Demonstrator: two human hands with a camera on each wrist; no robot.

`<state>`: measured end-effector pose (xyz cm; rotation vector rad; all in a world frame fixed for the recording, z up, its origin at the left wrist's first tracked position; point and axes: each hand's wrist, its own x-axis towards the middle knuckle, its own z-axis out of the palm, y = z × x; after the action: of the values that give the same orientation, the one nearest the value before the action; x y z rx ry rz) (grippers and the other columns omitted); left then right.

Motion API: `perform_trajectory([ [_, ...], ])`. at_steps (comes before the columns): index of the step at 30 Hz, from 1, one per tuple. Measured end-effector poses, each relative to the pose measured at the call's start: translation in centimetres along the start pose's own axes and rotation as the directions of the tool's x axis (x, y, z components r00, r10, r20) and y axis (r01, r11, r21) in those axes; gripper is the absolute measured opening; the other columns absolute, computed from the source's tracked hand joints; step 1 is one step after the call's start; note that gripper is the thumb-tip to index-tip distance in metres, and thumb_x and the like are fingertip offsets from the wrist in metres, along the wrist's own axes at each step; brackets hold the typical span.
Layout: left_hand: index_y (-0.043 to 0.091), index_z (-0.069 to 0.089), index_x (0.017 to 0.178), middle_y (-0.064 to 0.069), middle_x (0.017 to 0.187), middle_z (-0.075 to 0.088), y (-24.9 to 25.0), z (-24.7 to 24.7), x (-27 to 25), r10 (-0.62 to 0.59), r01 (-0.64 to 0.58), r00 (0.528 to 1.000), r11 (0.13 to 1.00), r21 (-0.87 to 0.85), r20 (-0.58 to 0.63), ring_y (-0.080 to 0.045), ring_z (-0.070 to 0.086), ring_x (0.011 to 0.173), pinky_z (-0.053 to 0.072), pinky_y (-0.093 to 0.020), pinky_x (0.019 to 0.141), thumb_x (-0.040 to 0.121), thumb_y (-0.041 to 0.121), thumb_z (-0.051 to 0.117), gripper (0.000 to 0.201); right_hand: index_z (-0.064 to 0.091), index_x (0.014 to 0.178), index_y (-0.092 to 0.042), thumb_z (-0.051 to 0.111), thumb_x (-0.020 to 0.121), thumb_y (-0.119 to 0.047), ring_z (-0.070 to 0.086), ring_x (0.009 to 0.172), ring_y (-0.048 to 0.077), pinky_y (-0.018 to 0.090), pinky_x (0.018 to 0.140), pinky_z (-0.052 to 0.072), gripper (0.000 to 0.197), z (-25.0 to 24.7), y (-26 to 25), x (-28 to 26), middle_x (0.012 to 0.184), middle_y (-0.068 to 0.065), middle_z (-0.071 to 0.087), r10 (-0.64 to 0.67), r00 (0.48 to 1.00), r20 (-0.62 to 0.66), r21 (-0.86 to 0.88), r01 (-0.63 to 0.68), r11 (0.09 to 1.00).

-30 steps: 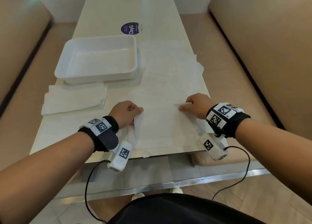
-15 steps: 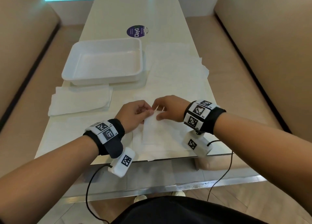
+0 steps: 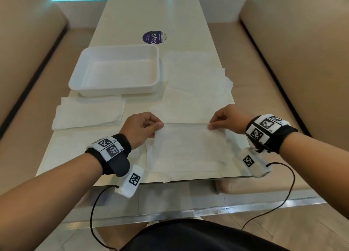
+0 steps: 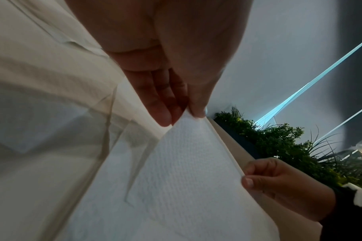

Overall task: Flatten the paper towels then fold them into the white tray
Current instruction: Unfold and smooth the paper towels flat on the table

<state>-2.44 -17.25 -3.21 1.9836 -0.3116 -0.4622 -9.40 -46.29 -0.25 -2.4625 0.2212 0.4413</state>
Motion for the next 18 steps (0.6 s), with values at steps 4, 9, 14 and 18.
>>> perform_trajectory([
  [4,0.009,0.063,0.091,-0.014,0.085,0.068,-0.1,0.3,0.6,-0.057,0.058,0.998,0.998,-0.026,0.034,-0.024,0.064,0.079,0.058,-0.036,0.077,0.091,0.022,0.064,0.013,0.073,0.088,-0.016,0.071,0.084,-0.029,0.062,0.068,0.006,0.010,0.060,0.044,0.013,0.1,0.8,-0.2,0.079,0.000,0.072,0.032,0.999,-0.002,0.029,-0.032,0.999],
  [9,0.014,0.050,0.095,-0.011,0.088,0.064,0.6,1.1,0.6,-0.189,0.196,0.980,0.973,-0.120,0.067,-0.023,0.061,0.075,0.054,-0.032,0.070,0.096,0.028,0.055,0.015,0.068,0.091,-0.015,0.062,0.091,-0.024,0.067,0.072,0.014,0.027,0.076,0.050,0.011,0.7,1.0,-0.2,0.083,0.007,0.073,0.035,0.999,-0.016,0.031,-0.034,0.999],
  [14,0.015,0.058,0.113,-0.010,0.100,0.070,0.3,0.5,1.0,-0.254,0.262,0.963,0.960,-0.094,0.095,-0.023,0.069,0.091,0.058,-0.035,0.079,0.079,0.025,0.078,0.041,0.065,0.092,-0.017,0.056,0.093,-0.026,0.066,0.072,0.015,0.034,0.079,0.051,0.013,0.8,1.2,-0.2,0.083,0.006,0.072,0.049,0.996,-0.071,0.030,-0.047,0.998],
  [18,0.005,0.061,0.118,-0.015,0.103,0.070,0.0,0.3,0.8,-0.334,0.351,0.936,0.907,-0.234,0.108,-0.024,0.070,0.091,0.057,-0.033,0.079,0.077,0.011,0.078,0.044,0.064,0.089,-0.020,0.056,0.093,-0.028,0.064,0.071,0.016,0.034,0.075,0.051,0.012,1.1,1.0,-0.3,0.078,0.005,0.071,0.051,0.995,-0.082,0.073,-0.045,0.996],
])
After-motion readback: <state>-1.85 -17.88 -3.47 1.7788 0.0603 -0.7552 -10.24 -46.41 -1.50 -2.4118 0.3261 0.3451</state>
